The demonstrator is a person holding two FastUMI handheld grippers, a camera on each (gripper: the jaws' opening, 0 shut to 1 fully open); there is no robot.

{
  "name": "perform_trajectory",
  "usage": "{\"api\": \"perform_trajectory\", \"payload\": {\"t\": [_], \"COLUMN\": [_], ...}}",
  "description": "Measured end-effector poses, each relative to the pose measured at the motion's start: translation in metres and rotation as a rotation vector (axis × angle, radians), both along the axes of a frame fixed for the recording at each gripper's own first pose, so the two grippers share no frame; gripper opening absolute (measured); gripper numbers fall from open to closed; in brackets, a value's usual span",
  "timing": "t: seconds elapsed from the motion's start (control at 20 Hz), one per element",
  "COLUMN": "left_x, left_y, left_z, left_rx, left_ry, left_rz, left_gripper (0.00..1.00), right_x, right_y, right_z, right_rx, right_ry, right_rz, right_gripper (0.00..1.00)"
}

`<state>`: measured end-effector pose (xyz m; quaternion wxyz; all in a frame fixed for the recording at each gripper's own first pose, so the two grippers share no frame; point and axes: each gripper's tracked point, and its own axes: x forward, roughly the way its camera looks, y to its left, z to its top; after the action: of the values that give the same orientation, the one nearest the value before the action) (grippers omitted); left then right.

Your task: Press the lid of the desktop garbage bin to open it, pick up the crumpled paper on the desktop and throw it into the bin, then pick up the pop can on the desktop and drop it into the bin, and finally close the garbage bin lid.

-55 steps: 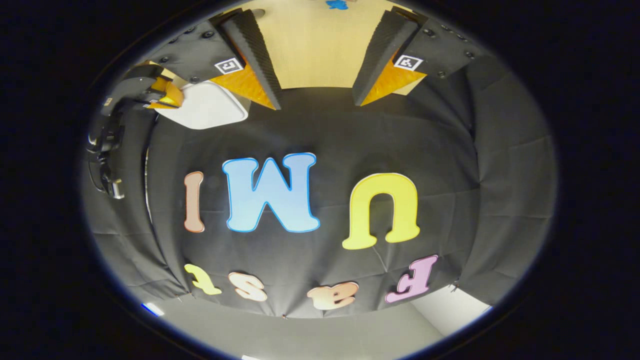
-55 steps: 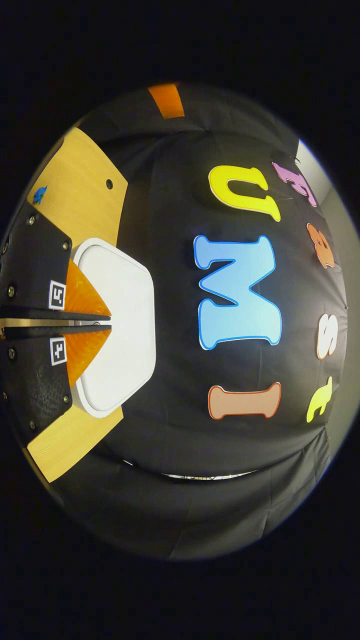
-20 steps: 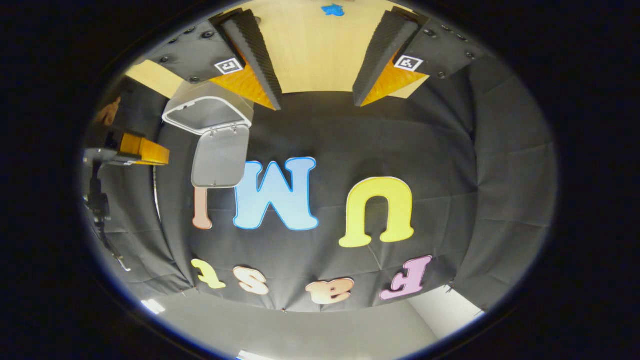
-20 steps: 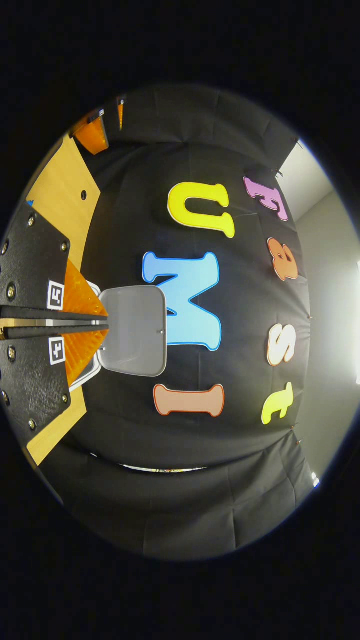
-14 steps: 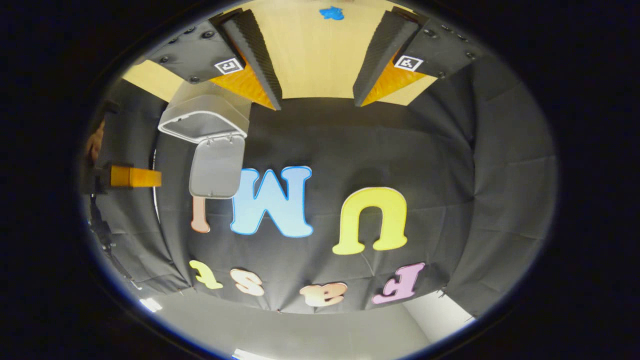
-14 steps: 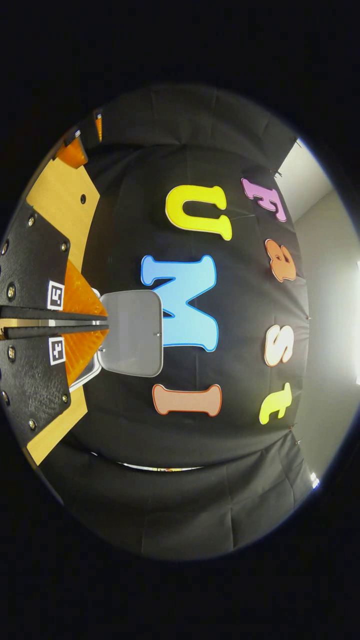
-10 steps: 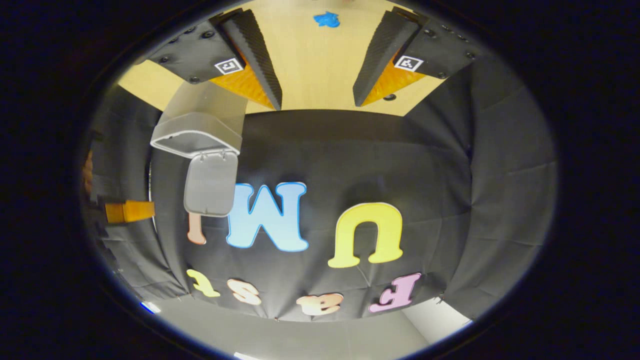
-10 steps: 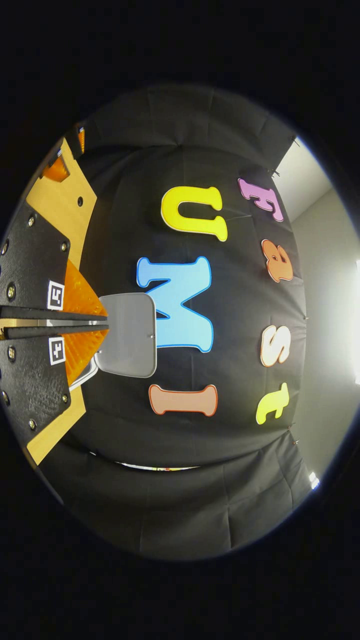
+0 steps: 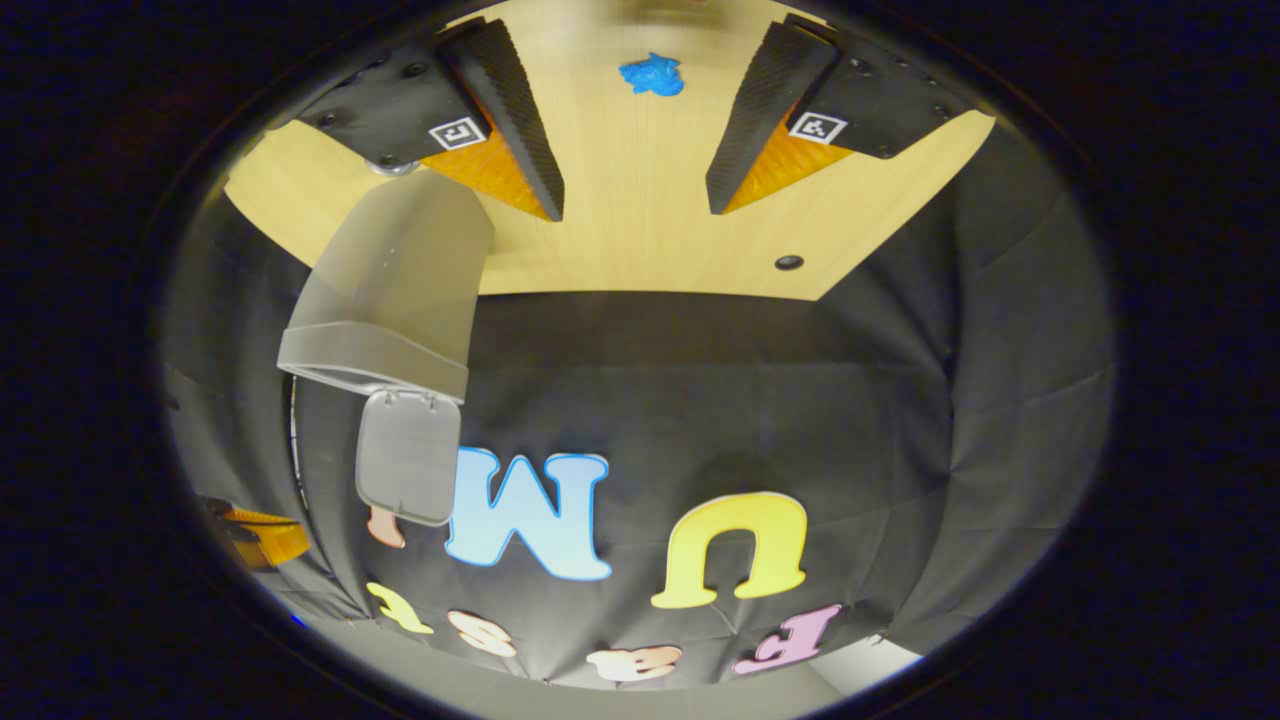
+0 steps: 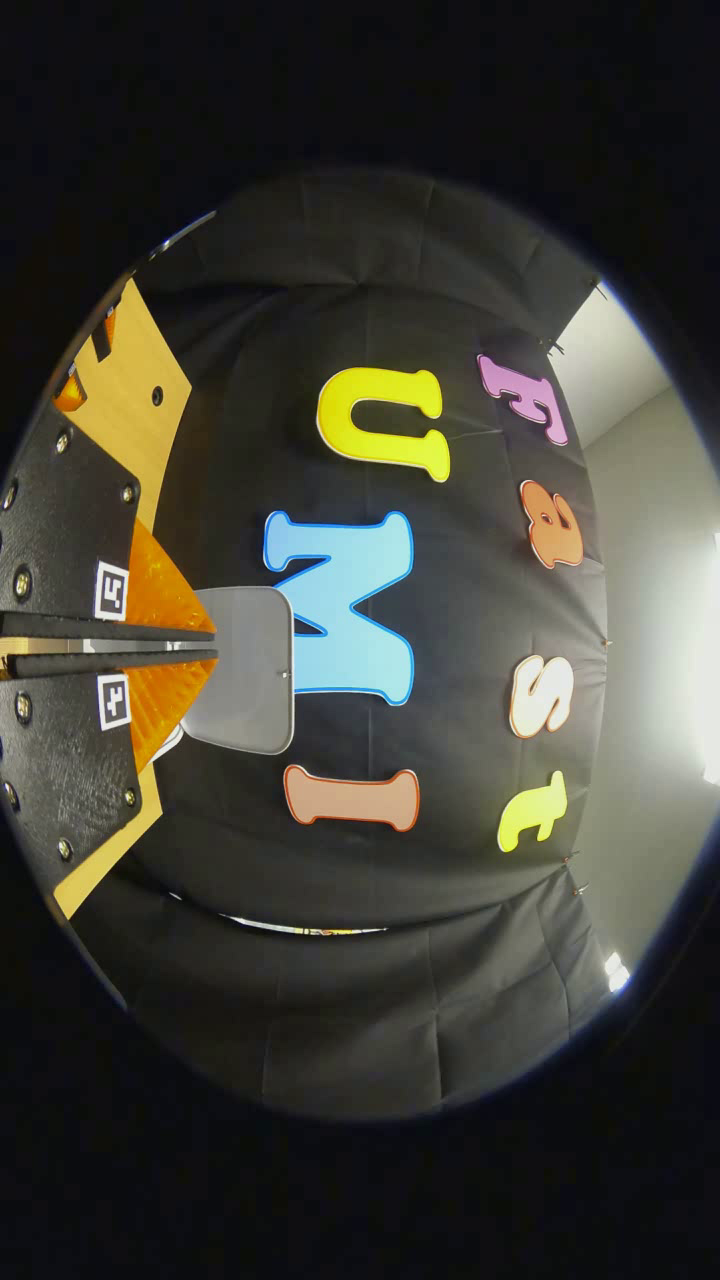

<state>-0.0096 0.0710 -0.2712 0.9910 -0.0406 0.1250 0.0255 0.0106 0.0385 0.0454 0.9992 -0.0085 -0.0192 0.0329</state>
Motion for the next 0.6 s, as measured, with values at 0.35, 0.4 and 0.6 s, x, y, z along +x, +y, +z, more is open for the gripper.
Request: {"api": "perform_trajectory", "payload": {"t": [0.35,0.4,0.6], "left_x": [0.002,0.002,0.003], "left_y": [0.0,0.0,0.003], "left_z": [-0.083,-0.093,-0.128], "left_rx": [-0.034,-0.045,-0.066], "left_ry": [0.148,0.169,0.234], "left_rz": [-0.005,-0.002,0.006], "left_gripper": [0.95,0.96,0.95], "right_x": [0.002,0.002,0.004], "right_y": [-0.009,-0.01,-0.014], "right_z": [0.006,0.006,0.004], "right_rx": [-0.039,-0.043,-0.053], "right_ry": [0.006,0.006,0.02], "right_rz": [-0.037,-0.04,-0.056], "right_gripper": [0.05,0.05,0.05]}}
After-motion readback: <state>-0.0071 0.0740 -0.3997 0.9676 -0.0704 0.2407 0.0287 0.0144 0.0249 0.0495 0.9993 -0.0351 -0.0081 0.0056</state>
